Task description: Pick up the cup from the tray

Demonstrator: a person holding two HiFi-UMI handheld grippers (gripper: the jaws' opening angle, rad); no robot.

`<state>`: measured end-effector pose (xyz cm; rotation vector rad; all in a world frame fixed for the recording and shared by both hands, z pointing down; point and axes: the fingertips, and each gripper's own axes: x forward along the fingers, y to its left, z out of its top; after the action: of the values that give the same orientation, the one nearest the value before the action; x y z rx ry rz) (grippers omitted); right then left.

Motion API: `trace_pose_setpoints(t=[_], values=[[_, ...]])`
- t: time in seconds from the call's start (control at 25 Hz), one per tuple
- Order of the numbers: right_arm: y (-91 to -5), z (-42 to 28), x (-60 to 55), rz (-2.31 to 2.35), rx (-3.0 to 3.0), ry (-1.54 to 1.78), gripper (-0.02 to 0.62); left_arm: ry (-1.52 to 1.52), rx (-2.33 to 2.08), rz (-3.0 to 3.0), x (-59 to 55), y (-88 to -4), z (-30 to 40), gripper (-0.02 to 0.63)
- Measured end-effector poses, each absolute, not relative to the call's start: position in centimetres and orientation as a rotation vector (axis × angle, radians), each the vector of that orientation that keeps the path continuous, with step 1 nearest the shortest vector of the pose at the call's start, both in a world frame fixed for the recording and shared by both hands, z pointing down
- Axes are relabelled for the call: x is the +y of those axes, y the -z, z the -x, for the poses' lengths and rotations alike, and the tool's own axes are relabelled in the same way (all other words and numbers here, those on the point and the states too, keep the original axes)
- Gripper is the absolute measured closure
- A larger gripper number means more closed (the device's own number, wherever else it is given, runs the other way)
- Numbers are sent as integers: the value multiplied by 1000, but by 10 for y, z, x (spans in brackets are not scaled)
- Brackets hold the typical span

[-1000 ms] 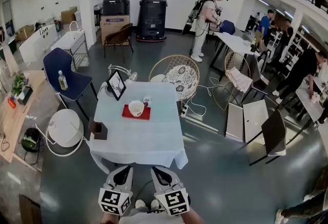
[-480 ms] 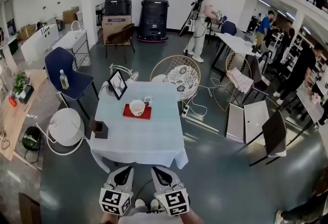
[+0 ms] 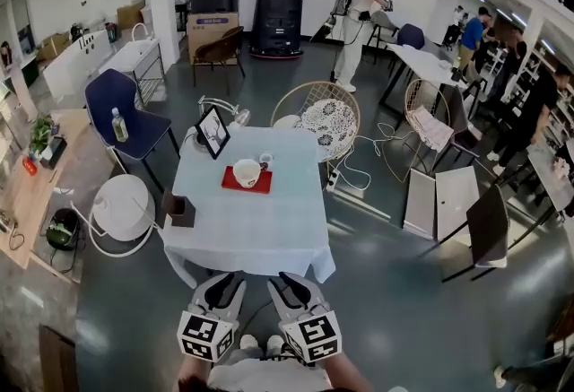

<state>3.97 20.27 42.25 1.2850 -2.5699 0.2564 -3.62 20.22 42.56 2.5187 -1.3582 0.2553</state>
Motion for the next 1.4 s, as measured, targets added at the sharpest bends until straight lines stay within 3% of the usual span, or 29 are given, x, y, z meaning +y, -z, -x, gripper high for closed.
trace_pose_setpoints(t=[0.44, 1.4], values=[[-425, -50, 187, -1215, -2601, -245, 356, -314, -1343, -2502, 184, -430, 27, 413], [-425, -69, 129, -1143, -2652, -221, 333, -350, -1445, -2451, 131, -436, 21, 406]])
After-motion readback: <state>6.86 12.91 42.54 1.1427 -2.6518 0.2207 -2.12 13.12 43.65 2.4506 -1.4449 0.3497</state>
